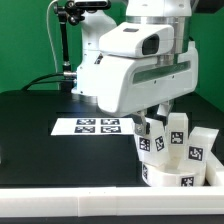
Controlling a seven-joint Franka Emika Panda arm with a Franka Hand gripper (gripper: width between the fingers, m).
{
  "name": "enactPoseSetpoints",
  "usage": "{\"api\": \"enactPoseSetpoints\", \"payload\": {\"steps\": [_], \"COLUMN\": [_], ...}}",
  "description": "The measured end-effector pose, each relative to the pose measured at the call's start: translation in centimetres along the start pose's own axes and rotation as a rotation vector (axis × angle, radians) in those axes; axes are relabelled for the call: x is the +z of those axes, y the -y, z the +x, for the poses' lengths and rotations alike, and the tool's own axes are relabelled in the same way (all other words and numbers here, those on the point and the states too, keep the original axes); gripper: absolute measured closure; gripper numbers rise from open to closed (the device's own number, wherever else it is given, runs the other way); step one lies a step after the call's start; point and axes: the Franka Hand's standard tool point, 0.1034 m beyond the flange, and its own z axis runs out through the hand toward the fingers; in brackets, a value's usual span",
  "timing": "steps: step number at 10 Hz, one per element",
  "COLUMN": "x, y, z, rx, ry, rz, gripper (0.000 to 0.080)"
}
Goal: Assemble stool
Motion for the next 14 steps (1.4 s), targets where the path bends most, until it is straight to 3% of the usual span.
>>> {"api": "enactPoseSetpoints", "payload": {"steps": [5,9,14], "x": [0.0,0.1,0.1], "y": [0.0,0.8,1.2], "z": [0.0,0.7,1.0], "rx": [0.331,0.839,1.422], "ry": [0.000,-0.007,-0.010], "rz": [0.001,-0.001,0.025], "gripper": [0.0462,0.0461,0.0461]}}
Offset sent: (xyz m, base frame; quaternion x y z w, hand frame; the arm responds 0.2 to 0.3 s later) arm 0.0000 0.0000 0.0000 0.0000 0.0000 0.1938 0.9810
